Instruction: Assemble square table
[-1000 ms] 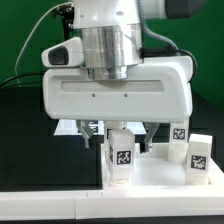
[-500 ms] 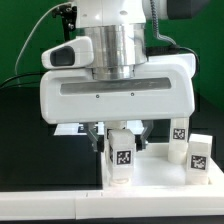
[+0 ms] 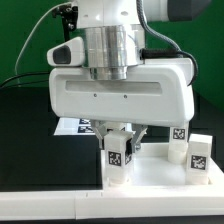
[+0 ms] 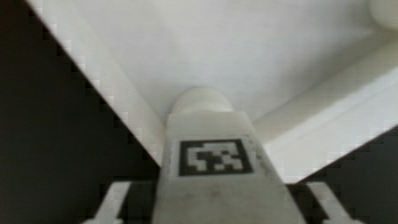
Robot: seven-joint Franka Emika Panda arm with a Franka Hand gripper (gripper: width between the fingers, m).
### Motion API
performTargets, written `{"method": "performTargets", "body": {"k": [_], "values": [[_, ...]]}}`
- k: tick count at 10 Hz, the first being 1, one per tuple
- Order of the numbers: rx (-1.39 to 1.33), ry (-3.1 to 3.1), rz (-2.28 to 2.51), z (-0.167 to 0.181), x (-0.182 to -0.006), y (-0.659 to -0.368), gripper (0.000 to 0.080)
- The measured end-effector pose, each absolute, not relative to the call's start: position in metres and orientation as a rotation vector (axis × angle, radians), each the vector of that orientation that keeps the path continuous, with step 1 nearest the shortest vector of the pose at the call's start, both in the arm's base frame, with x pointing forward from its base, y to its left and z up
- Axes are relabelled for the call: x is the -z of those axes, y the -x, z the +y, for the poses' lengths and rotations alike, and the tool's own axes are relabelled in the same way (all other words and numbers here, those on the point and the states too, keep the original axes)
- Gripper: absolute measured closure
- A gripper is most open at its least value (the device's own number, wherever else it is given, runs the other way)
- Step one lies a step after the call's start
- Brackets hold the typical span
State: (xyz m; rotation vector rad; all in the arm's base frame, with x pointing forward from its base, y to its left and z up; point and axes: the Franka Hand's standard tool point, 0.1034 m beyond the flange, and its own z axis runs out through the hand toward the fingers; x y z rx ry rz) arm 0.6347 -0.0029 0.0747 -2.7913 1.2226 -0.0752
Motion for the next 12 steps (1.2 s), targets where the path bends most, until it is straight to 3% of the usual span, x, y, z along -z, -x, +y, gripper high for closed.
{"method": "performTargets", "body": {"k": [3,5,7,8,9,10,12], "values": [[0.021,2.32,1.902,-0.0045,-0.0738,-0.6346,0.0515],[-0.001,2.217,1.995,-0.0046,-0.0733,-0.634,0.0515],[0.004,2.263,1.943,-0.0048,-0.073,-0.6339,0.0269],[0.018,2.415,1.764,-0.0044,-0.0739,-0.6337,0.0269],[0.041,2.581,1.518,-0.002,-0.0765,-0.6354,0.0174],[0.057,2.746,1.2,-0.0003,-0.0777,-0.6366,0.0157],[0.065,2.798,1.085,-0.0022,-0.0765,-0.6361,0.0151]]}}
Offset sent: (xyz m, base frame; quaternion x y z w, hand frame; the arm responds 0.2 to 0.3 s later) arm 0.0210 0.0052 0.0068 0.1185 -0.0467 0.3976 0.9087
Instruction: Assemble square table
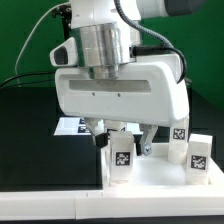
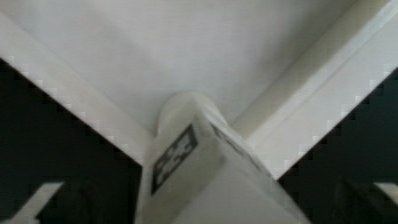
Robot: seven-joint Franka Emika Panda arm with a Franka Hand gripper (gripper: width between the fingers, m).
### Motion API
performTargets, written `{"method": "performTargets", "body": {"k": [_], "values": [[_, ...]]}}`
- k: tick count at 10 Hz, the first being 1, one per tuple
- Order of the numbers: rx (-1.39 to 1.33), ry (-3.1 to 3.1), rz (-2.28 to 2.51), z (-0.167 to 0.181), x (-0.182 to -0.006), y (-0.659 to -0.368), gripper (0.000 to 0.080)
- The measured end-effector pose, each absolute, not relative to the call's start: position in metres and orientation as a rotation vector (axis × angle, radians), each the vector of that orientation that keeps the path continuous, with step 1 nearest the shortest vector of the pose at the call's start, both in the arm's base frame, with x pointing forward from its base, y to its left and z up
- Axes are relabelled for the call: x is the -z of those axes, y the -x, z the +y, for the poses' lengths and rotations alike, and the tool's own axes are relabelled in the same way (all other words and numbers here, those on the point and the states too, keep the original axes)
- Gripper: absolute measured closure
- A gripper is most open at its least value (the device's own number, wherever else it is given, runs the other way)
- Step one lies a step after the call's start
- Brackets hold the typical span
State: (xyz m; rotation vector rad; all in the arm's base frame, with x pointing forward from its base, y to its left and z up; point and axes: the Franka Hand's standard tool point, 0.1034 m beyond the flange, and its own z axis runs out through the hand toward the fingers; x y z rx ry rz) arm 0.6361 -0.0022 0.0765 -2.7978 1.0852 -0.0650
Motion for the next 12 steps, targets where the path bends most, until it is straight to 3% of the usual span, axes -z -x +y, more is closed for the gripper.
{"method": "performTargets", "body": {"k": [2,3,4,5,6,7,8,9,10,12], "values": [[0.09,2.911,0.804,-0.0049,-0.0768,-0.6364,0.015],[0.145,3.047,0.275,-0.0057,-0.0789,-0.6399,0.015],[0.142,3.058,0.149,-0.0047,-0.0775,-0.6389,0.015],[0.141,3.053,0.213,-0.0053,-0.0774,-0.639,0.015],[0.14,3.05,0.246,-0.0054,-0.0773,-0.639,0.0255],[0.138,3.043,0.289,-0.0053,-0.0771,-0.639,0.0255],[0.131,3.022,0.435,-0.0052,-0.0769,-0.6389,0.0451],[0.127,3.004,0.53,-0.0055,-0.0768,-0.6389,0.0451],[0.122,2.965,0.705,-0.0064,-0.0767,-0.6391,0.0515],[0.105,2.812,1.161,-0.008,-0.0759,-0.6383,0.0515]]}}
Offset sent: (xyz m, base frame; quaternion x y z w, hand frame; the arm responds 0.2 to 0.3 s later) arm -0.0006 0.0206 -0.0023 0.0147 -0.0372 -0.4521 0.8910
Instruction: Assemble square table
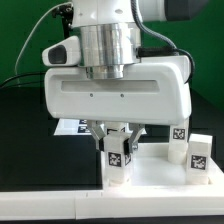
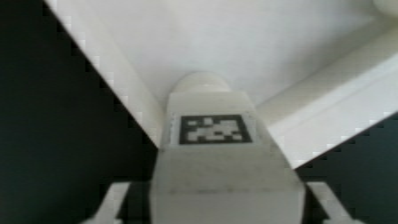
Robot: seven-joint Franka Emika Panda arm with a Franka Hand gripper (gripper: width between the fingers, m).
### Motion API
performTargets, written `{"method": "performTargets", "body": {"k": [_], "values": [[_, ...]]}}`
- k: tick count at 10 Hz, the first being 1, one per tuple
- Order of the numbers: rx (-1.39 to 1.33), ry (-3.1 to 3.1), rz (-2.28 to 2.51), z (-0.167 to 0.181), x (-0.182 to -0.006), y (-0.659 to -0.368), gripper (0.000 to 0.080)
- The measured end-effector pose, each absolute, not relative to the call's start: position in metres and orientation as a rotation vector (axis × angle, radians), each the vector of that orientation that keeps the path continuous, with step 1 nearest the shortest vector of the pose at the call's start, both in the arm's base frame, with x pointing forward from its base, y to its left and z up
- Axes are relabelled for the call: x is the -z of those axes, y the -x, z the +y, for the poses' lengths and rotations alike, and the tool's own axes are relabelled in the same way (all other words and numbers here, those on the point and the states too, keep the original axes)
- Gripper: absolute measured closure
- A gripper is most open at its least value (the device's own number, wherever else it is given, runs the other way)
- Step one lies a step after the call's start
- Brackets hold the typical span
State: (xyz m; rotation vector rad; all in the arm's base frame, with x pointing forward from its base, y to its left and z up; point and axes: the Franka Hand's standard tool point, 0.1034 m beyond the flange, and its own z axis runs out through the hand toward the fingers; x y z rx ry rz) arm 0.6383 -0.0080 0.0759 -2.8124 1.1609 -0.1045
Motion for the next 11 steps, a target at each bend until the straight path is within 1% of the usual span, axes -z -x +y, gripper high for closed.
{"method": "performTargets", "body": {"k": [2,3,5,7,9,10,11], "values": [[0.083,2.464,1.772,-0.0078,-0.0747,-0.636,0.0515],[0.05,2.321,1.94,-0.0082,-0.0751,-0.6357,0.0515],[0.013,2.131,2.132,-0.0092,-0.0762,-0.6353,0.0515],[0.019,2.216,2.05,-0.0099,-0.0749,-0.6342,0.0515],[0.054,2.562,1.612,-0.0113,-0.0745,-0.6329,0.0206],[0.081,2.728,1.308,-0.0115,-0.0743,-0.634,0.0206],[0.068,2.813,1.118,-0.0079,-0.0719,-0.6312,0.0167]]}}
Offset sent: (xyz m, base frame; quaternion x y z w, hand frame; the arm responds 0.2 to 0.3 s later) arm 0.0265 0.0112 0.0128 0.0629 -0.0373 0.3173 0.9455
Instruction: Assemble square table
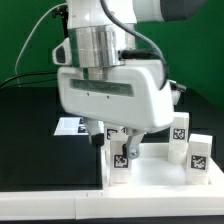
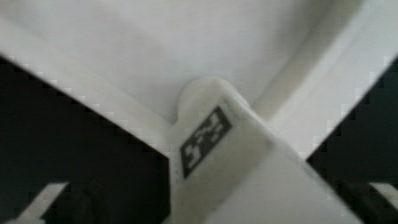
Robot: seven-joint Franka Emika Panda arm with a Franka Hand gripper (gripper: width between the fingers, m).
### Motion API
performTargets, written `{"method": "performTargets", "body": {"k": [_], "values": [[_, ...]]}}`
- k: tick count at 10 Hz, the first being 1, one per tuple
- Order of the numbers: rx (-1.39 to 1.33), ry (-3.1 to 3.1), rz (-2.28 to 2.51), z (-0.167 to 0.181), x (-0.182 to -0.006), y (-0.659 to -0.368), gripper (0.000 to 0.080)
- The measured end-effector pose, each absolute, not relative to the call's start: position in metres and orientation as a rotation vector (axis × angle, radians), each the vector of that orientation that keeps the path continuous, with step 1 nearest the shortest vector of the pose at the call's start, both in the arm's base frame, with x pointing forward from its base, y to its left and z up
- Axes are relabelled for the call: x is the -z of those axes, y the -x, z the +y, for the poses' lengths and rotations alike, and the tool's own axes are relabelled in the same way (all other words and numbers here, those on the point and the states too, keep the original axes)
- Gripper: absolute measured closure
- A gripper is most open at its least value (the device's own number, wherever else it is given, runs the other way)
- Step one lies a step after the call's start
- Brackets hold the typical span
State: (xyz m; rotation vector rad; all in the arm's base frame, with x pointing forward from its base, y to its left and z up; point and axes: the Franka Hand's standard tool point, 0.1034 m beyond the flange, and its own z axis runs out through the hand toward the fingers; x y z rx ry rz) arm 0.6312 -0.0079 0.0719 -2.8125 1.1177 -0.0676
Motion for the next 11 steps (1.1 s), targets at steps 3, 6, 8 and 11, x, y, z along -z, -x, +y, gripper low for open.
{"method": "performTargets", "body": {"k": [3,6,8,11], "values": [[0.091,2.934,0.813,-0.0109,-0.0721,-0.6316,0.0151],[0.117,3.066,0.339,-0.0085,-0.0746,-0.6342,0.0198],[0.115,3.061,0.382,-0.0088,-0.0742,-0.6341,0.0337],[0.104,3.006,0.666,-0.0085,-0.0735,-0.6338,0.0515]]}}
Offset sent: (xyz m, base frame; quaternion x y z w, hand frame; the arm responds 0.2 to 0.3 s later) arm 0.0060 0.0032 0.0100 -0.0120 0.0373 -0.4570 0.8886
